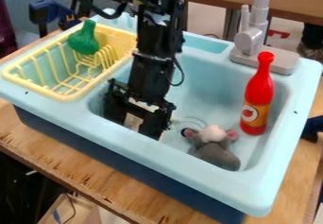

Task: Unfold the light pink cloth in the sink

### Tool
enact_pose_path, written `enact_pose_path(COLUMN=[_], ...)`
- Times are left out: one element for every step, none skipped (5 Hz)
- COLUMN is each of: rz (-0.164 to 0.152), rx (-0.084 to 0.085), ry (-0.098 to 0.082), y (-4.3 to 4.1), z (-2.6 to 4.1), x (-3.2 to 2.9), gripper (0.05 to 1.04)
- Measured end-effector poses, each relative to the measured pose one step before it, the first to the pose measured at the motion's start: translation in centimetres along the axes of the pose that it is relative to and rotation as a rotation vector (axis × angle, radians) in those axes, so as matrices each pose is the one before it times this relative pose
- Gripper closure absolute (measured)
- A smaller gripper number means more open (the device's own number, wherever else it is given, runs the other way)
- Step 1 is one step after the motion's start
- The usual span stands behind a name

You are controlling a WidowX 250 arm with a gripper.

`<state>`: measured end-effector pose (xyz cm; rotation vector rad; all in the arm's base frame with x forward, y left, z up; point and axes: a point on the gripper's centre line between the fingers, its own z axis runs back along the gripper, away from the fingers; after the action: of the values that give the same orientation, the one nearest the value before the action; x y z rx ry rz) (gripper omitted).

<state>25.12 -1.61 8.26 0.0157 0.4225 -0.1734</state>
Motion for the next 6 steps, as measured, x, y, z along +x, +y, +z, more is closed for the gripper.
enact_pose_path(rz=[-0.0078, -0.0012, 0.0078, -0.0141, -0.0892, -0.0304], rx=[0.0166, 0.0161, 0.0243, 0.0341, 0.0515, 0.0162], ry=[0.0182, -0.0171, -0.0362, -0.1158, -0.081, -0.0656], y=[0.013, 0.285, 0.578, 0.399, -1.637, -0.133], z=[-0.13, 0.616, 1.234, 3.081, 1.943, 1.607], x=[0.783, 0.928, 1.42, 1.807, 1.387, 0.643], gripper=[0.083, 0.083, 0.083, 0.083, 0.083, 0.083])
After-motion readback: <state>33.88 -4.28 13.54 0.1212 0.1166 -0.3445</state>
